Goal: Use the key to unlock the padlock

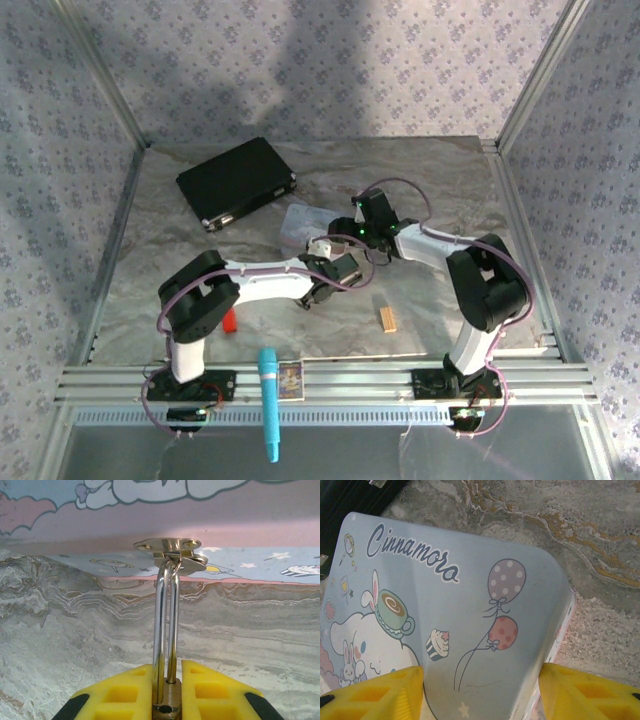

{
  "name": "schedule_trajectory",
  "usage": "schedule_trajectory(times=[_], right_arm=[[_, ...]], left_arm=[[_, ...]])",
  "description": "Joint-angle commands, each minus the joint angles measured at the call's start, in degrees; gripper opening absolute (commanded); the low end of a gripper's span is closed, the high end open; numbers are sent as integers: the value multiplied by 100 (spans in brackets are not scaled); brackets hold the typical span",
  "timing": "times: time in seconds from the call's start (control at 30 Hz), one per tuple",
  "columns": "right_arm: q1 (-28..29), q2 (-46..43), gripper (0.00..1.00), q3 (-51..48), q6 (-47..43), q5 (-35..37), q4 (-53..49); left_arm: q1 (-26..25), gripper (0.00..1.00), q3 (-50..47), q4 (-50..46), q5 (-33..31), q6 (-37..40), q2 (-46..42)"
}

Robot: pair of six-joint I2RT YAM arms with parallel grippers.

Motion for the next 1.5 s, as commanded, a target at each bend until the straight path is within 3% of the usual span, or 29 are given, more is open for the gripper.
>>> schedule_trajectory(times=[0.0,0.27,0.47,0.87,1.03,1.23,1.3,1.4,1.47], right_arm=[[-238,420,61,62,-256,460,-754],[-246,682,60,89,-235,266,-695],[-264,735,60,29,-181,164,-588],[-315,601,64,19,-163,108,-584],[-329,316,69,111,-339,-9,-599],[-337,40,87,840,-955,151,-1260],[-270,-139,99,937,-1156,570,-1533],[-36,-639,99,940,-1464,1380,-1632],[113,-1046,99,840,-1490,1870,-1668]], left_arm=[[-111,22,-317,120,-301,155,-38],[-250,25,-574,1002,-339,655,-146],[-487,24,72,115,-1050,577,412],[-617,27,120,57,-442,295,101],[-402,44,-86,374,123,363,-676],[177,83,-657,1008,636,518,-2082],[358,84,-755,1032,650,644,-2448],[625,87,-988,1134,846,738,-3013],[818,100,-1198,1260,1010,879,-3392]])
